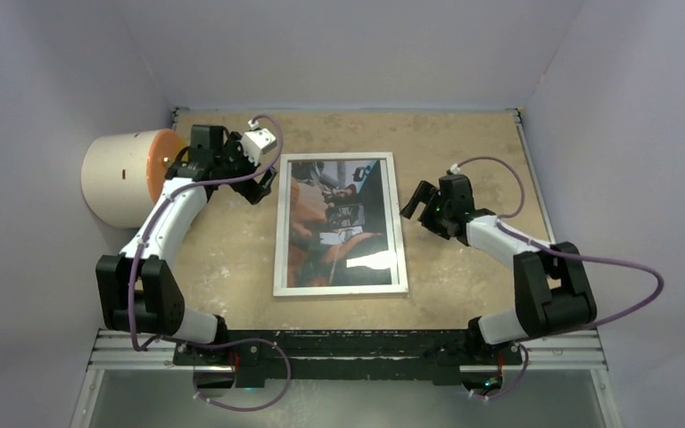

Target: Put the photo into the frame

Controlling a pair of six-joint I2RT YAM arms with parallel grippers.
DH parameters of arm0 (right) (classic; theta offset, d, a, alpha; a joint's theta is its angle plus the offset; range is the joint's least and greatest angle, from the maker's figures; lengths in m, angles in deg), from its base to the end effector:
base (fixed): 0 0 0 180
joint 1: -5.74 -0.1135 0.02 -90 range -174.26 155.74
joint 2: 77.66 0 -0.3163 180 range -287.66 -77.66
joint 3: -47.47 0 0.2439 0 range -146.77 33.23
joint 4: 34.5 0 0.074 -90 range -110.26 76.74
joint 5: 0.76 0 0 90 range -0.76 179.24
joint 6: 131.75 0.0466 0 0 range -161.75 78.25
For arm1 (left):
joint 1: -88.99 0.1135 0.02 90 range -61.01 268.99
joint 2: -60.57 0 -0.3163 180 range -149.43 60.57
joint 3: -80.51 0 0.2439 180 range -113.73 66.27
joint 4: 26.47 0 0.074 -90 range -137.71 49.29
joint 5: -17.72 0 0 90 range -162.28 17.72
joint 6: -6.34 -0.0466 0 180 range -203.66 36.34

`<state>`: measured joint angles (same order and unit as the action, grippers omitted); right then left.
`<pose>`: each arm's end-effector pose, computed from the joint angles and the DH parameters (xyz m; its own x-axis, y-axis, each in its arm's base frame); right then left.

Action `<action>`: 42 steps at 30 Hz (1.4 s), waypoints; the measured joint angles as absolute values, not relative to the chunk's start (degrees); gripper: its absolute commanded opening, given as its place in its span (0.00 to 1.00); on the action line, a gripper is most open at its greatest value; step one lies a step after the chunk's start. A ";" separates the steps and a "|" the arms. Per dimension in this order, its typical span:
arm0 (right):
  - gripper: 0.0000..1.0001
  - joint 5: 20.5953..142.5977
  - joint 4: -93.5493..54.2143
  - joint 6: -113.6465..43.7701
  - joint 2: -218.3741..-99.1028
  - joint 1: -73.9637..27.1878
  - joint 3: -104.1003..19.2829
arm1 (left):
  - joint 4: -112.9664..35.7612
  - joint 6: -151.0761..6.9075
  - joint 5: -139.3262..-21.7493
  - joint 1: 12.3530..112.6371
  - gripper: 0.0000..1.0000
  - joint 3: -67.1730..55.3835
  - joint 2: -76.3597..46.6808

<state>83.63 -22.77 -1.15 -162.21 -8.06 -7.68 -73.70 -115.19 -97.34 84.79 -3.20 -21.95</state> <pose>0.2836 0.0743 0.2295 -0.6860 0.4984 -0.5301 0.1812 0.8226 0.5390 0.3011 -0.0419 0.3485 -0.4239 0.5061 -0.7511 0.6819 0.7241 0.1031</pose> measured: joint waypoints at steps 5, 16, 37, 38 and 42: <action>0.99 102.36 -21.45 -3.69 -153.62 -8.00 -7.00 | -62.66 -109.66 -90.95 85.11 1.00 5.06 -23.79; 0.99 132.72 -63.03 -24.15 -146.69 -7.32 19.73 | -30.49 -99.52 -85.71 88.02 1.00 25.83 -31.75; 0.99 121.18 -100.97 -38.77 -171.57 -6.07 26.37 | 28.46 -93.64 -85.82 87.24 1.00 56.25 -33.10; 0.99 119.32 -99.13 -38.27 -170.95 -5.07 23.58 | 28.07 -93.66 -85.51 87.37 1.00 54.74 -33.06; 0.99 115.54 -99.53 -37.15 -168.81 -0.72 18.02 | 30.23 -93.49 -84.99 87.80 1.00 52.23 -32.84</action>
<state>115.54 -99.53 -37.15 -168.81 -0.72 18.02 30.23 -93.49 -84.99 87.80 52.23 -32.84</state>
